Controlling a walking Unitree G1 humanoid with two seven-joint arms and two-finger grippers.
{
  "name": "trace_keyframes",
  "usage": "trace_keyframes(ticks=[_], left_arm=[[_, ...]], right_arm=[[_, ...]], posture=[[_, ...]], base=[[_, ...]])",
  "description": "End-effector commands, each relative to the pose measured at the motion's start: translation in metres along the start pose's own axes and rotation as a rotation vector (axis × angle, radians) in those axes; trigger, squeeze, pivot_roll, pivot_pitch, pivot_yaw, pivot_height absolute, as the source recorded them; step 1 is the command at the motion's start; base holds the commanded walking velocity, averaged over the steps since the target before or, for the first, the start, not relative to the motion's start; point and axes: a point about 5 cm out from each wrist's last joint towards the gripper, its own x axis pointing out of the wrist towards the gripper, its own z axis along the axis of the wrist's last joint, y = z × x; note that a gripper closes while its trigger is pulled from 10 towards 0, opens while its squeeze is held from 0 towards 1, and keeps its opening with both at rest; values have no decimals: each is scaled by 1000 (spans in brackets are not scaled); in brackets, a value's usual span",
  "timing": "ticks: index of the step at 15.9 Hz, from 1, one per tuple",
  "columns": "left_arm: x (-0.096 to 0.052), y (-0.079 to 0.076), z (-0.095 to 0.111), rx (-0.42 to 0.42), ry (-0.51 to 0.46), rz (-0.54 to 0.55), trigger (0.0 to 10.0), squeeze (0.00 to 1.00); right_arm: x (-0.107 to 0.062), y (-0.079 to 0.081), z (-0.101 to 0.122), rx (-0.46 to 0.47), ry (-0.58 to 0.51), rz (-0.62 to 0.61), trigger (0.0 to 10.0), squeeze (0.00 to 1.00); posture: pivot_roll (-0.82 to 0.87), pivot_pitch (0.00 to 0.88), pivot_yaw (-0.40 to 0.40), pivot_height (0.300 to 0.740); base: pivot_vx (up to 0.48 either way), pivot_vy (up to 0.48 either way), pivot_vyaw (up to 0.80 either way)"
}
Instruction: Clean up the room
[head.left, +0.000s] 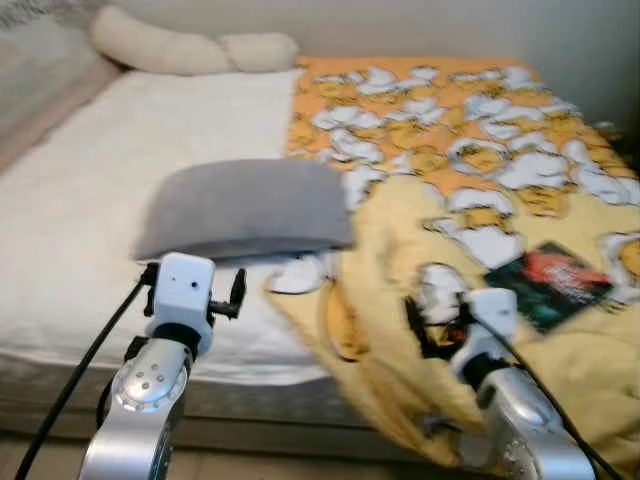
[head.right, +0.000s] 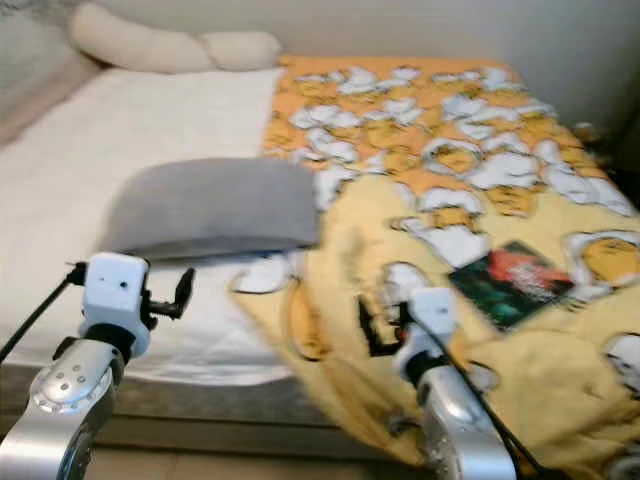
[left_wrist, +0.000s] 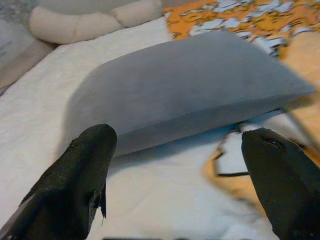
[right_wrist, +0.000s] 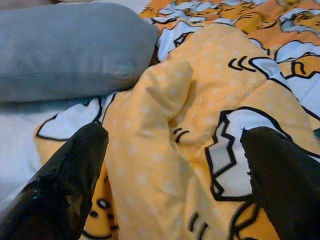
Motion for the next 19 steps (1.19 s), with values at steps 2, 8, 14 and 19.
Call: trace_keyframes(ticks=[2,8,14,19], left_arm=[[2,4,-2,9,14,12,10000,0],[4,5,-4,7,18,22,10000,0],[6,8,-3,12,17,24,10000,0],[6,9,0,21,11,15,10000,0]], right_arm=[[5,4,7,16,-17,-10,10000,0],[2,10,9,27,-32,28,10000,0],[3,12,8,30,-26,23,10000,0],[4,14,6,47,-17,12,10000,0]], posture=[[-70,0,20,740],[-70,0,10,740],[-62,0,18,740],[-45,0,9,740]], base=[[0,330,0],[0,324,0],[0,326,0],[0,329,0]])
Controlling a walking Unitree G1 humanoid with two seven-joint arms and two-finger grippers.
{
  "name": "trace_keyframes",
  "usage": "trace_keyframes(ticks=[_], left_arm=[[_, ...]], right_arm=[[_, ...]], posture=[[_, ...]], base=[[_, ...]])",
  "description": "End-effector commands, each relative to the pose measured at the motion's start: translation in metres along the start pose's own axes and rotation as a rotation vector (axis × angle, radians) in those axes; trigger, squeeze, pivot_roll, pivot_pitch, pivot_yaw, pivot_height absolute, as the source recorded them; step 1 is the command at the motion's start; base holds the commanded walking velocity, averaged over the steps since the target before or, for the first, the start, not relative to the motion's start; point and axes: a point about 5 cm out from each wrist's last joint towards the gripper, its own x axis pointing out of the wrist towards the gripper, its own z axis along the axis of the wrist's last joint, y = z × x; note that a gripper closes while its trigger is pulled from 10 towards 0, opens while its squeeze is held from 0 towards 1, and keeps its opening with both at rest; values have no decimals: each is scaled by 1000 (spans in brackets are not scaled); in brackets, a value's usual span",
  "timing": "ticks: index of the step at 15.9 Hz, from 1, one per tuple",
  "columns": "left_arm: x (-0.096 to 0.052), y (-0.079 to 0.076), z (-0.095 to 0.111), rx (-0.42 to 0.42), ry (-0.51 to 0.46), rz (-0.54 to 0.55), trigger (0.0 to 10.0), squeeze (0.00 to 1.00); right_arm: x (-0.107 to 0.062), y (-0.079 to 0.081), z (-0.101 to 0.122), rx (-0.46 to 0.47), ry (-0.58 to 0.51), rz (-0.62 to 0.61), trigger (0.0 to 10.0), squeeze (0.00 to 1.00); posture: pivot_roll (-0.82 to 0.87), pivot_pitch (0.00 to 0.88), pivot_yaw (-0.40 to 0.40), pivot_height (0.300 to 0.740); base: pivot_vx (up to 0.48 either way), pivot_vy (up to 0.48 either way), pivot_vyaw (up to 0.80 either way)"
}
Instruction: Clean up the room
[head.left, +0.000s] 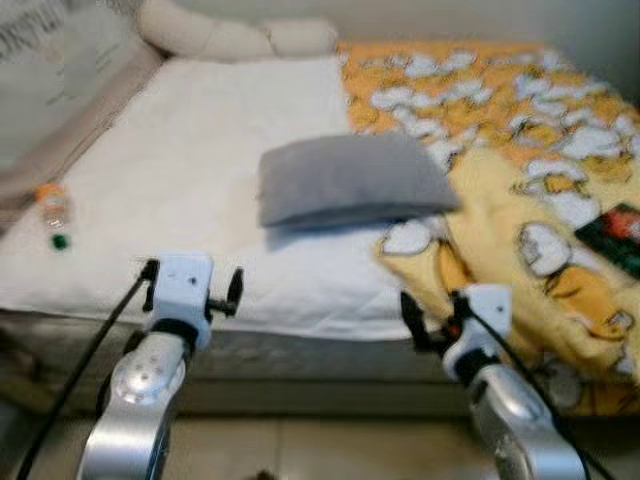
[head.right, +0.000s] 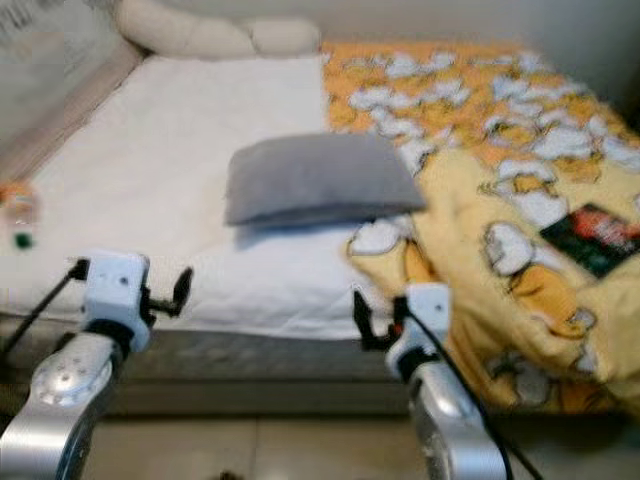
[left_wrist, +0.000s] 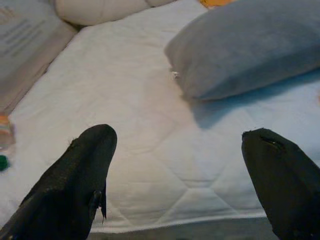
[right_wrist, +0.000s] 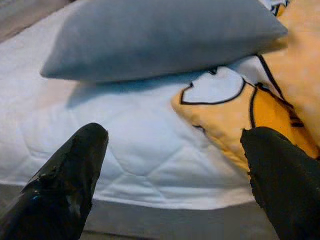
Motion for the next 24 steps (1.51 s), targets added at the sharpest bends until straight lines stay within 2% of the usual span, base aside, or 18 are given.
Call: trace_keyframes(ticks=[1,24], left_arm=[[-1,4,2,15,-3,9,10000,0],[-3,1,-2,9,9,13,10000,0]], right_arm=[[1,5,3,14,-9,15,10000,0],[8,6,6,9,19,61,10000,0]], posture=[[-38,0,2,740],[-46,0,-16,740]], base=[[0,330,0],[0,325,0]])
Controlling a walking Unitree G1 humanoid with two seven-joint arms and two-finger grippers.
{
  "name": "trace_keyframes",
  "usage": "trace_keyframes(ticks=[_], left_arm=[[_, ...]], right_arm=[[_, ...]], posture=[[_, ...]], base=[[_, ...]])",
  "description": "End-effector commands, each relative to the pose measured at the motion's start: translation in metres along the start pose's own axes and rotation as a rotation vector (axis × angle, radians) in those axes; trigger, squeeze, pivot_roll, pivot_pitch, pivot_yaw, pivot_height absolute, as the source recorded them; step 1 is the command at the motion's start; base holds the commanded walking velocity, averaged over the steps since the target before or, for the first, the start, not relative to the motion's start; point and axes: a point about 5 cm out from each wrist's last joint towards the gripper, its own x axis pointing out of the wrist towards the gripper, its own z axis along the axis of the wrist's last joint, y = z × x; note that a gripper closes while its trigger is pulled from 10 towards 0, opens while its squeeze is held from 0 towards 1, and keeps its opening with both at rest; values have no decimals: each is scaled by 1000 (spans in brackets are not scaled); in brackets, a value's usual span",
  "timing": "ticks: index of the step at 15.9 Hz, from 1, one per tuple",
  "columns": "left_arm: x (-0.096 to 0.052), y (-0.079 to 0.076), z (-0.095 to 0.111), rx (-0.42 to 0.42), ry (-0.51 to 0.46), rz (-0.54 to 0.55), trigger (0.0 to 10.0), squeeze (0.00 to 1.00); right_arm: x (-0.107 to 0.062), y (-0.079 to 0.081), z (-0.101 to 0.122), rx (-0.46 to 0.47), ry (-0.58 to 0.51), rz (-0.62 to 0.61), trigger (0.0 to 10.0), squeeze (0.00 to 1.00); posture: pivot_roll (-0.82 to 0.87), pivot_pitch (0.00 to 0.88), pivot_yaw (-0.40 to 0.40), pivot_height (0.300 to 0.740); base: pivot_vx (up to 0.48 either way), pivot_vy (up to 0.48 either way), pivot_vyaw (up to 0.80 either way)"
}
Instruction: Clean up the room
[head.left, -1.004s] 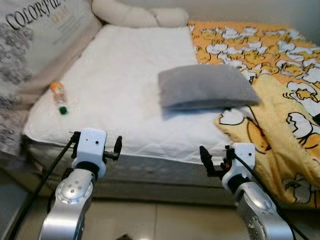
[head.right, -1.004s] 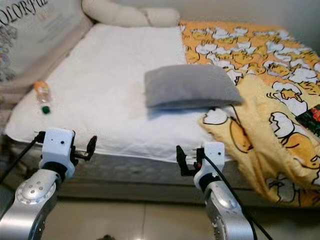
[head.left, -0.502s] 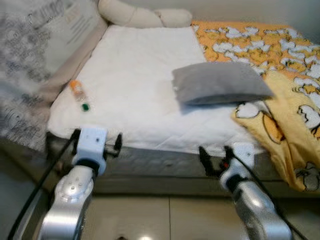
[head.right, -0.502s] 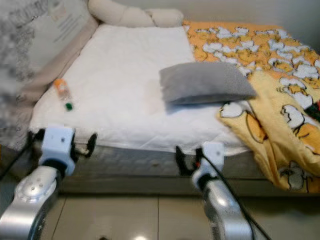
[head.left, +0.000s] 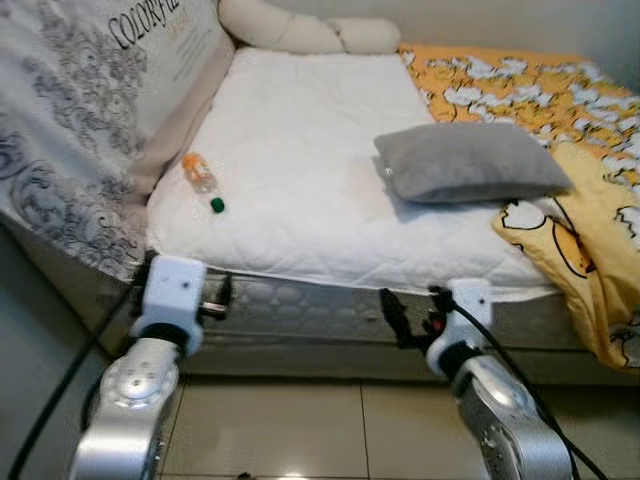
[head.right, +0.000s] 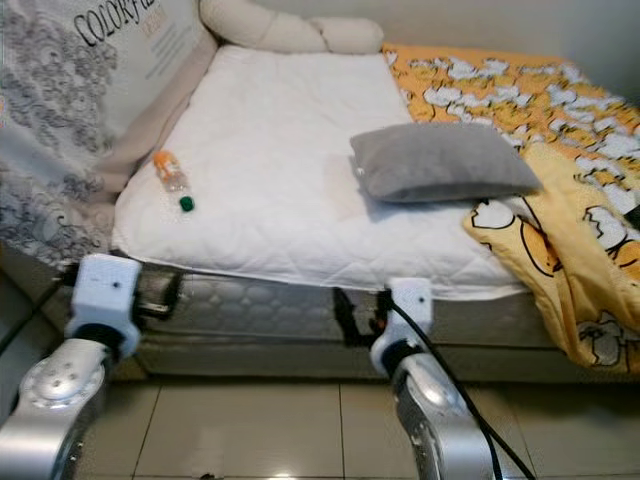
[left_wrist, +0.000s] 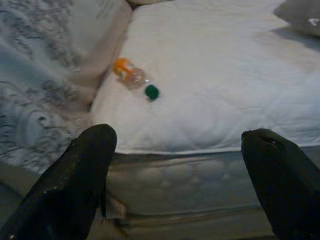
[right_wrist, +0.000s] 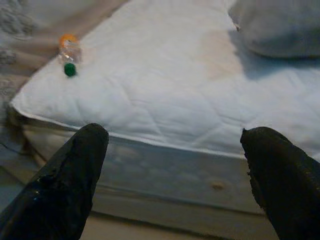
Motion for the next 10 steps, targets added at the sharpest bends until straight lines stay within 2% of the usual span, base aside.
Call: trace_keyframes(ticks=[1,10], left_arm=[[1,-5,2,-17,-14,-15,10000,0],[6,1,6,-61,-10,27,10000,0]], right_arm=[[-2,-8,1,-10,7,-29,10000,0],[4,-8,11,-12,-21,-24,10000,0]], posture=[[-46,0,-17,740],[-49,0,-12,740]], base=[[0,315,0],[0,0,0]])
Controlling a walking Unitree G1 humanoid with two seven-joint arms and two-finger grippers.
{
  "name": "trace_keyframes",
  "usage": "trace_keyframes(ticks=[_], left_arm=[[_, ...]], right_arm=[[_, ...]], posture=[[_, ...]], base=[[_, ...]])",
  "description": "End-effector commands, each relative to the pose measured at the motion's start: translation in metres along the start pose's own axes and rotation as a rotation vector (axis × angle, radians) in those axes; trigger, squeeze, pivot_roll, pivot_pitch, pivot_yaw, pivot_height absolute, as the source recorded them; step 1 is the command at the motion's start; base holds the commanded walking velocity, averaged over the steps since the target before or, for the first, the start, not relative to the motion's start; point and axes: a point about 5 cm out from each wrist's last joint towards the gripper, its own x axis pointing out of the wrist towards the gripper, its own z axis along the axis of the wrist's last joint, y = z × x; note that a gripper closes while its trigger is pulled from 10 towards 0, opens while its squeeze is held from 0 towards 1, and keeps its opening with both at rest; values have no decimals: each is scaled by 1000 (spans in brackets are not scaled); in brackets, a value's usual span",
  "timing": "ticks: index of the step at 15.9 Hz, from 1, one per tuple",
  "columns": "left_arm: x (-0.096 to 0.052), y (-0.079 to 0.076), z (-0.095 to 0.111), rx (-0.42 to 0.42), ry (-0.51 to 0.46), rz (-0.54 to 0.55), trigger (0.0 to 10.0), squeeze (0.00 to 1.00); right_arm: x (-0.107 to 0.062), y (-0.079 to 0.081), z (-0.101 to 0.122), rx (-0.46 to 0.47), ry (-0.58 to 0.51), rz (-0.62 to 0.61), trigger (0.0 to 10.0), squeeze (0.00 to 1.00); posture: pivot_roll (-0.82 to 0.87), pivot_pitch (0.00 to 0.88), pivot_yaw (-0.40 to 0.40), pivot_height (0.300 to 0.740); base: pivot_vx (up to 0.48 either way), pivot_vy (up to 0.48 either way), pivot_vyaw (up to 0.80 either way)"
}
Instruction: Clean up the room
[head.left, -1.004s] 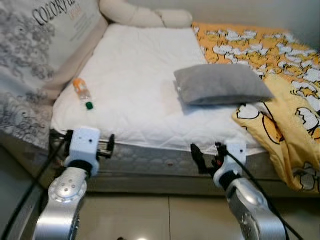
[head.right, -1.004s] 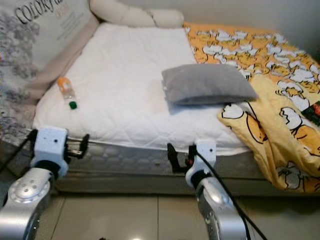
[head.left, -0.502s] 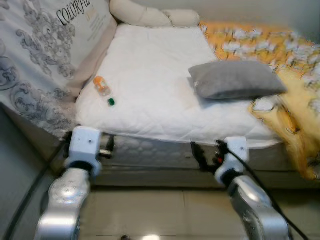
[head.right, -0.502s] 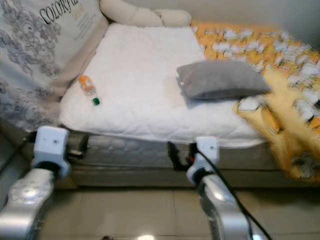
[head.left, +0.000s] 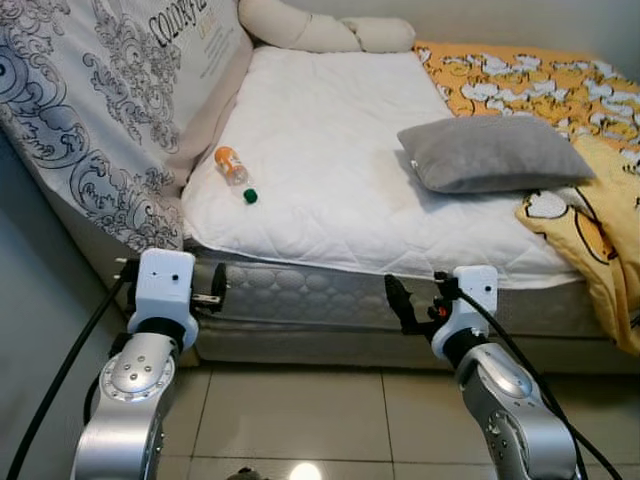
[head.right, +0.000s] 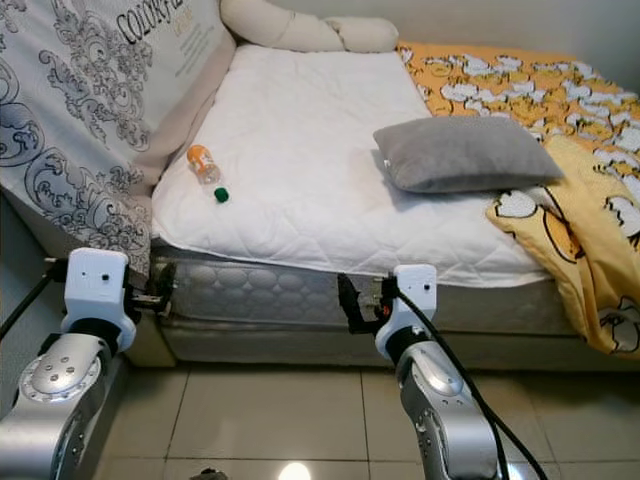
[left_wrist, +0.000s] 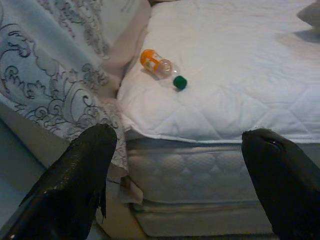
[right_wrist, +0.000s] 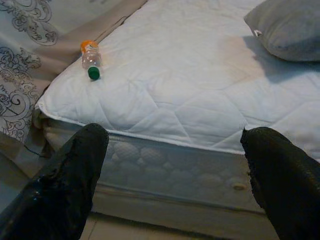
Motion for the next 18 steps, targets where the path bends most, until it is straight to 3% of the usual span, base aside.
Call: trace_keyframes(ticks=[1,9,12,18], left_arm=[[3,-2,2,-9,1,-11,10000,0],[6,-3,4,-25,-1,-13,10000,0],[6,-4,4,-31,0,-15,10000,0],[6,-3,4,-37,0,-13,10000,0]], right_arm=[[1,-3,1,-5,11,-16,10000,0],[5,-3,3,-71,20,1,10000,0],[5,-3,4,-71,18,-8,10000,0],[5,-4,3,-77,23,-7,10000,0]], posture=[[-52,0,-9,740],[-58,0,-9,740],[-59,0,-9,740],[-60,0,-9,740]], base=[[0,0,0],[224,0,0],[257,0,800],[260,0,0]])
